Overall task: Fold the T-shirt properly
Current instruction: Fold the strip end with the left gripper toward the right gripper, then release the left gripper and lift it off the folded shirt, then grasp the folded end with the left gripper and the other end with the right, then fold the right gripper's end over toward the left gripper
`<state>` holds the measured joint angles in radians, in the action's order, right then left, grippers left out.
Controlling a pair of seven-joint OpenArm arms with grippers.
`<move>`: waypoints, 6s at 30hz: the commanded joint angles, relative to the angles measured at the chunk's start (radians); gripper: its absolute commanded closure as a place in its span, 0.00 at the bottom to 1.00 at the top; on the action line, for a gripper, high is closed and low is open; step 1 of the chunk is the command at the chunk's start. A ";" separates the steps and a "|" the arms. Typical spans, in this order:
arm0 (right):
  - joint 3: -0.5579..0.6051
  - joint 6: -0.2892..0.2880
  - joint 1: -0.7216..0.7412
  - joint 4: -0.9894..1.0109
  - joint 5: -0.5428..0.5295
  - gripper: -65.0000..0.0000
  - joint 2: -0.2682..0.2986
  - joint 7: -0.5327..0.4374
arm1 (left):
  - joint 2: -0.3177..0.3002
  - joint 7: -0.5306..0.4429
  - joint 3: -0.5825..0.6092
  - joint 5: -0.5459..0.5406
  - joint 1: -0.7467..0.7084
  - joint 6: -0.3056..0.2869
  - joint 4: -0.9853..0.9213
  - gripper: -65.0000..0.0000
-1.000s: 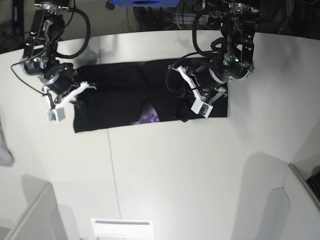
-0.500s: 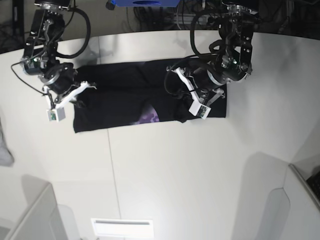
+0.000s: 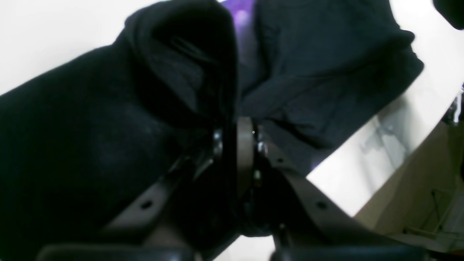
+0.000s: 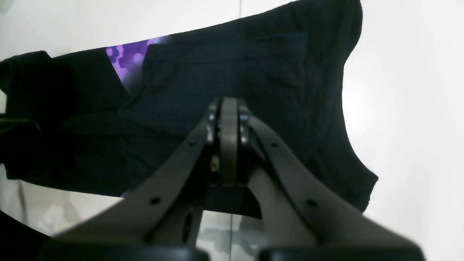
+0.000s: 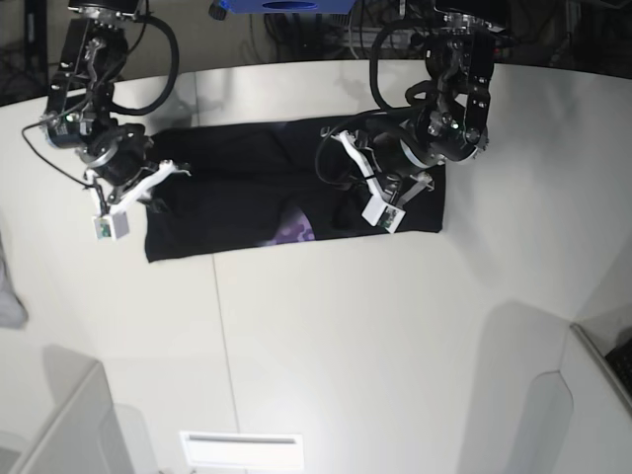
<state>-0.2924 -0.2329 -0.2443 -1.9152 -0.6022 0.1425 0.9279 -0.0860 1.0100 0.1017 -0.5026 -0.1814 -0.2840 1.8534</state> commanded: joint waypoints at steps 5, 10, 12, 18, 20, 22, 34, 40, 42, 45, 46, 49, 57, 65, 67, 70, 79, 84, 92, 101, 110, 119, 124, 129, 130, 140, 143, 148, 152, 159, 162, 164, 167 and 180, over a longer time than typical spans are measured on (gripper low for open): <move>-0.004 -0.006 0.006 -0.014 -0.017 1.00 0.009 -0.019 | -0.001 -0.018 0.000 -0.015 0.009 -0.002 0.016 1.00; -0.001 -0.006 0.004 -0.014 -0.017 1.00 0.009 -0.019 | -0.001 -0.018 0.000 -0.015 0.009 -0.002 0.016 1.00; -0.001 -0.006 0.004 -0.014 -0.017 1.00 0.009 -0.019 | -0.001 -0.018 0.000 -0.015 0.009 -0.002 0.016 1.00; -0.001 -0.006 0.004 -0.014 -0.017 1.00 0.009 -0.019 | -0.001 -0.018 0.000 -0.015 0.007 -0.002 0.016 1.00; -0.001 -0.006 0.004 -0.014 -0.017 1.00 0.009 -0.019 | -0.001 -0.018 0.000 -0.015 0.009 -0.002 0.016 0.89; -0.001 -0.006 0.004 -0.014 -0.017 1.00 0.009 -0.019 | 0.001 -0.018 0.000 -0.015 0.009 -0.002 0.016 0.75; -0.001 -0.006 0.004 -0.014 -0.017 1.00 0.007 -0.019 | 0.009 -0.018 0.085 -0.017 0.069 -0.002 -0.047 0.36; -0.004 -0.006 0.004 -0.017 -0.018 1.00 0.007 -0.019 | 0.056 -0.018 0.039 -0.017 0.064 -0.002 0.009 0.37; -0.006 -0.006 0.004 -0.017 -0.018 1.00 0.007 -0.019 | 0.056 -0.018 0.023 -0.017 0.064 -0.002 0.036 0.37; -0.003 -0.006 0.004 -0.017 -0.018 1.00 0.007 -0.019 | 0.053 -0.018 0.023 -0.017 0.067 -0.002 0.053 0.37; -0.001 -0.006 0.004 -0.017 -0.018 1.00 0.007 -0.019 | 0.053 -0.018 0.023 -0.017 0.064 -0.002 0.055 0.37; -0.004 -0.006 0.004 -0.017 -0.018 1.00 -0.011 -0.019 | 0.051 -0.018 0.023 -0.009 0.061 -0.002 0.048 0.60; -0.001 -0.006 0.004 -0.017 -0.018 1.00 -0.019 -0.019 | 0.053 -0.020 0.007 -0.006 0.033 0.156 0.045 1.00; -0.004 -0.006 0.003 -0.017 -0.018 1.00 -0.019 -0.017 | 0.055 -0.020 0.017 -0.014 0.043 0.219 -0.030 1.00; -0.006 -0.006 0.003 -0.017 -0.018 1.00 -0.019 -0.017 | 0.058 -0.021 0.017 -0.015 0.049 0.217 -0.091 1.00; -0.006 -0.006 -0.007 -0.017 -0.018 1.00 -0.019 -0.017 | 0.058 -0.024 0.062 -0.015 0.075 0.216 -0.149 1.00; -0.008 -0.006 -0.011 -0.017 -0.018 1.00 -0.019 -0.017 | 0.094 -0.024 0.146 -0.014 0.112 0.219 -0.169 1.00; -0.009 -0.006 -0.010 -0.017 -0.017 1.00 -0.011 -0.017 | 0.093 -0.024 0.134 -0.017 0.099 0.219 -0.103 1.00; -0.127 -0.010 0.093 -0.016 -0.018 0.93 -0.010 0.188 | -0.059 -0.026 -0.241 -0.046 -0.080 0.139 0.117 1.00; -0.149 -0.010 0.228 0.056 -0.018 0.25 -0.010 0.365 | -0.105 -0.027 -0.744 -0.092 -0.217 -0.226 0.101 1.00; -0.149 -0.010 0.317 0.319 -0.017 0.25 0.024 0.356 | -0.100 -0.179 -0.813 0.120 -0.243 -0.403 -0.051 1.00; -0.146 -0.010 0.334 0.477 -0.018 0.25 0.093 0.274 | -0.099 -0.245 -0.784 0.143 -0.229 -0.414 -0.183 1.00; -0.143 -0.090 0.334 0.521 -0.018 0.25 0.095 0.257 | -0.100 -0.245 -0.675 0.150 -0.192 -0.414 -0.202 1.00; -0.143 -0.119 0.333 0.524 -0.017 0.25 0.095 0.260 | -0.099 -0.245 -0.603 0.152 -0.163 -0.414 -0.214 1.00; -0.143 -0.119 0.329 0.518 -0.018 0.25 0.095 0.265 | -0.099 -0.245 -0.589 0.152 -0.157 -0.414 -0.215 1.00; -0.130 -0.122 0.317 0.523 -0.017 0.25 0.056 0.299 | -0.099 -0.245 -0.466 0.152 -0.119 -0.337 -0.220 1.00; -0.077 -0.122 0.306 0.523 -0.017 0.25 0.056 0.296 | -0.088 -0.245 -0.468 0.150 -0.112 -0.337 -0.219 1.00; -0.029 -0.122 0.283 0.523 -0.017 0.25 0.056 0.256 | -0.087 -0.245 -0.468 0.150 -0.105 -0.323 -0.219 1.00; -0.014 -0.122 0.280 0.523 -0.017 0.25 0.056 0.248 | -0.087 -0.244 -0.466 0.150 -0.089 -0.323 -0.234 1.00; 0.008 -0.122 0.280 0.523 -0.017 0.49 0.056 0.251 | -0.087 -0.244 -0.382 0.152 -0.077 -0.297 -0.242 1.00; 0.019 -0.121 0.280 0.524 -0.012 0.66 0.056 0.244 | -0.085 -0.244 -0.342 0.152 -0.077 -0.284 -0.242 1.00; 0.015 -0.121 0.288 0.524 -0.012 0.77 0.056 0.239 | -0.084 -0.244 -0.334 0.150 -0.076 -0.284 -0.242 1.00; 0.020 -0.115 0.299 0.524 -0.011 0.95 0.067 0.211 | -0.084 -0.244 -0.334 0.150 -0.076 -0.284 -0.238 1.00; 0.023 -0.112 0.359 0.512 -0.008 1.00 0.116 0.217 | -0.047 -0.239 -0.233 0.152 -0.031 -0.226 -0.240 1.00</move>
<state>-0.2661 -0.3481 0.0910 -1.3827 -0.5953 0.2436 1.1553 -0.1329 0.7574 -0.1326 -0.3592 -0.2134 -0.5003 1.6043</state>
